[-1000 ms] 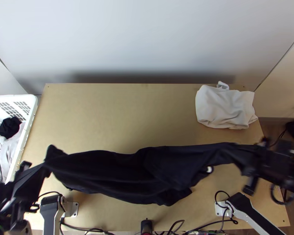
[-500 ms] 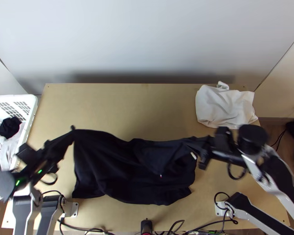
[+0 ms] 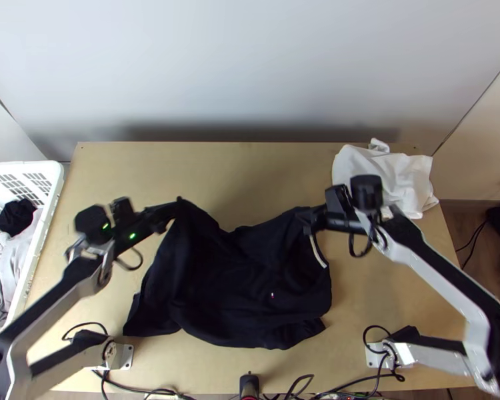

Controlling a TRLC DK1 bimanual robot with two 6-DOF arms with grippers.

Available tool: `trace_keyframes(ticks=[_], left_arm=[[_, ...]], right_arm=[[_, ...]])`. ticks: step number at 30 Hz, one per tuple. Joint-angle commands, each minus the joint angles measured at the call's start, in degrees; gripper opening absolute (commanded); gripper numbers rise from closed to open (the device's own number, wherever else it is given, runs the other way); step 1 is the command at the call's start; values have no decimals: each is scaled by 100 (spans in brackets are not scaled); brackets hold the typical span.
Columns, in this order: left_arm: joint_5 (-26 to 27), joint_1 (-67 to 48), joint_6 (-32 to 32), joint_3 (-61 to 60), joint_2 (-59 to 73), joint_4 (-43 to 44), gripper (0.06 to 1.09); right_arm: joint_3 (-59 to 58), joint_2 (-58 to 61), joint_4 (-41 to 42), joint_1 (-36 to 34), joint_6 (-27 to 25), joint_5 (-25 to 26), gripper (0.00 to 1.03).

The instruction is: Fold the t-shirt

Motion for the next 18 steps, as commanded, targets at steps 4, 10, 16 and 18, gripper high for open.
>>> trace_keyframes(ticks=[4, 10, 16, 18], left_arm=[[-368, -132, 162, 1235, 2306, 168, 9], [-403, -141, 100, 1930, 3070, 160, 9], [-474, -211, -23, 2448, 3598, 160, 9], [-474, -176, -23, 2606, 3738, 151, 9]], right_arm=[[988, 2046, 294, -689, -106, 17, 3], [1630, 2723, 232, -742, -98, 123, 3], [2157, 3224, 56, -724, -98, 325, 3], [2368, 3399, -40, -751, -98, 395, 3]])
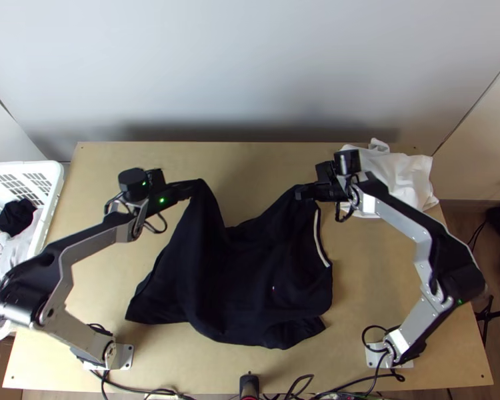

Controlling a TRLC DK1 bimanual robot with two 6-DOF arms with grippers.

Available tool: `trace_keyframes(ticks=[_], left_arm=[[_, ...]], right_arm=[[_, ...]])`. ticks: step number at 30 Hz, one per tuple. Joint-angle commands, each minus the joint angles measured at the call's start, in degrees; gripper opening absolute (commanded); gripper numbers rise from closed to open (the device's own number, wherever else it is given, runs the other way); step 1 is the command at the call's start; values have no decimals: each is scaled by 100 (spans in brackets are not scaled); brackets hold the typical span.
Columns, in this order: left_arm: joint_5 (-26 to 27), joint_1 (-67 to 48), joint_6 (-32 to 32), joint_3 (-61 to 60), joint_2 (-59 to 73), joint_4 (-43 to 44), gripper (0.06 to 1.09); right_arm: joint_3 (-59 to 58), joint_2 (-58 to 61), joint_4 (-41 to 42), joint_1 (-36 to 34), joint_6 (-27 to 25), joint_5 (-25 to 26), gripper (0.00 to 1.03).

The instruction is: Fold the t-shirt

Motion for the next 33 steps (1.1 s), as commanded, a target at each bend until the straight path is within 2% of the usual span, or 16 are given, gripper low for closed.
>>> trace_keyframes(ticks=[1, 5, 21, 33], left_arm=[[-52, 36, -64, 670, 711, -2, 9], [-52, 282, 173, 793, 843, -11, 9], [203, 1636, 454, 776, 782, -116, 9], [238, 1891, 753, 688, 782, -143, 9]], right_arm=[[721, 703, -205, -82, 14, 210, 3], [879, 817, -301, -170, 5, 306, 3], [782, 703, -336, -662, 14, 456, 3], [835, 738, -310, -873, 154, 948, 3]])
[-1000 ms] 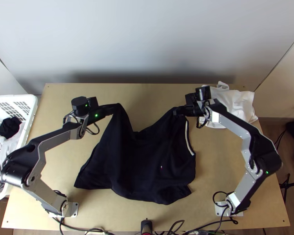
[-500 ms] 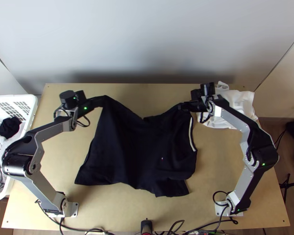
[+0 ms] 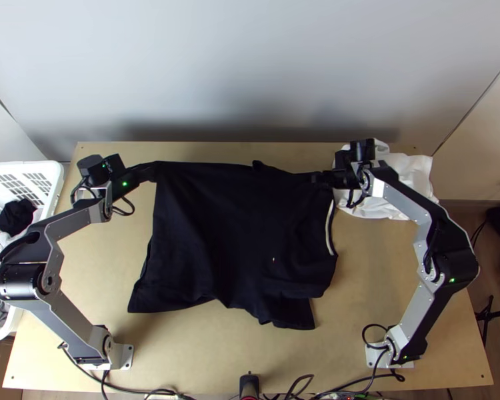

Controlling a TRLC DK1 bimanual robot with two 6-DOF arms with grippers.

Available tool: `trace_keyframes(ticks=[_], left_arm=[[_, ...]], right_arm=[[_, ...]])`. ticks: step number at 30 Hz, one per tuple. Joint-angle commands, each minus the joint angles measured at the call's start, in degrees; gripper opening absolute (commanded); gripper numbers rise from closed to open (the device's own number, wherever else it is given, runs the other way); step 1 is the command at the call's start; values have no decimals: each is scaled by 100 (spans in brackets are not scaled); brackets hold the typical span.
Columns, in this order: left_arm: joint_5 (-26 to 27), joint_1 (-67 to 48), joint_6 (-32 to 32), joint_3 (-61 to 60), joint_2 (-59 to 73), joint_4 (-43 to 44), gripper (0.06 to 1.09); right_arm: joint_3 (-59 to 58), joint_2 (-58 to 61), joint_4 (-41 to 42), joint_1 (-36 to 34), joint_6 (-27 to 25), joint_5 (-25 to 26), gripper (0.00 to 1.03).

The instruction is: Fold the t-shirt

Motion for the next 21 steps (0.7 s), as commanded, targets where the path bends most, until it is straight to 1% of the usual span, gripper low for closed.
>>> trace_keyframes(ticks=[1, 19, 20, 21], left_arm=[[13, 129, 183, -51, 39, -1, 9], [13, 6, 420, -148, 91, -1, 9], [13, 6, 420, -156, 100, -1, 11], [13, -3, 420, -156, 100, -1, 25]], right_arm=[[63, 89, 40, -128, 65, 227, 3], [239, 212, 31, -303, 162, 288, 3], [248, 194, 31, -303, 170, 323, 4], [248, 168, 31, -312, 188, 359, 7]])
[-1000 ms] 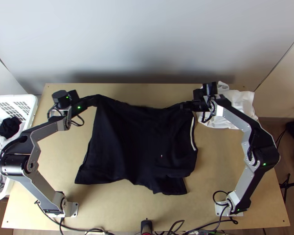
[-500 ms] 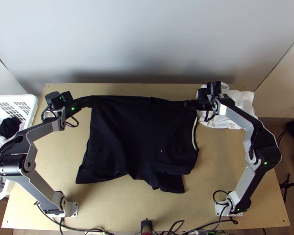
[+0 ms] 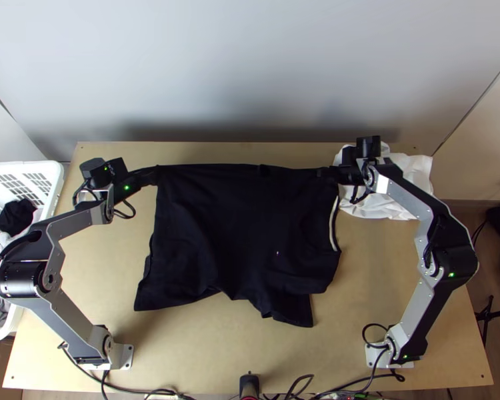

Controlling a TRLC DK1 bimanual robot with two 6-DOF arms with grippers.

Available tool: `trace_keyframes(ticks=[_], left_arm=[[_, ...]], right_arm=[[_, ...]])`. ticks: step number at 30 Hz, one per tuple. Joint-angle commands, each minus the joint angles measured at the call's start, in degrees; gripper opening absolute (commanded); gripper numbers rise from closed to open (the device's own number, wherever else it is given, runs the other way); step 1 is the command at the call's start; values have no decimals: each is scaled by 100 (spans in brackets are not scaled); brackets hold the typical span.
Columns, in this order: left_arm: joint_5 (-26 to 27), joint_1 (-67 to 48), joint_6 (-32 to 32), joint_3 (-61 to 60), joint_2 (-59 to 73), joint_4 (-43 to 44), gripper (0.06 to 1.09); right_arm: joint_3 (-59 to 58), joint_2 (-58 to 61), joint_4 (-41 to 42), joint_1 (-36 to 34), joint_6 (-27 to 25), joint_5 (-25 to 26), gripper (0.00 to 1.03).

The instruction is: Fold the t-shirt

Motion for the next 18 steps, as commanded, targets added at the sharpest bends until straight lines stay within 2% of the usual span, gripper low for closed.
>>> trace_keyframes(ticks=[1, 3, 4, 5, 9, 11, 14, 16, 18], left_arm=[[-7, -9, 46, -47, 19, -5, 48], [-7, -9, 46, -38, -16, -137, 101], [-7, 0, 38, -38, -51, -137, 104], [-7, 17, 38, -47, -121, -137, 104], [-7, 70, 29, -82, -570, -172, 104], [-7, 87, 20, -126, -895, -260, 104], [28, 96, 20, -241, -1475, -568, 104], [266, 96, 29, -381, -1967, -840, 104], [398, 96, 29, -539, -2424, -1139, 104]], right_arm=[[18, -49, -2, -56, 50, 169, 19], [18, -145, -46, -65, 59, 345, 70], [18, -224, -116, -65, 50, 397, 92], [18, -339, -178, -83, 41, 424, 98], [-52, -1112, -371, -171, 33, 441, 98], [71, -1464, -731, -215, 6, 432, 98], [607, -1631, -1979, -188, -407, 371, 98], [897, -1639, -3131, -21, -1057, -69, 98], [941, -1727, -4133, 146, -1435, -95, 98]])
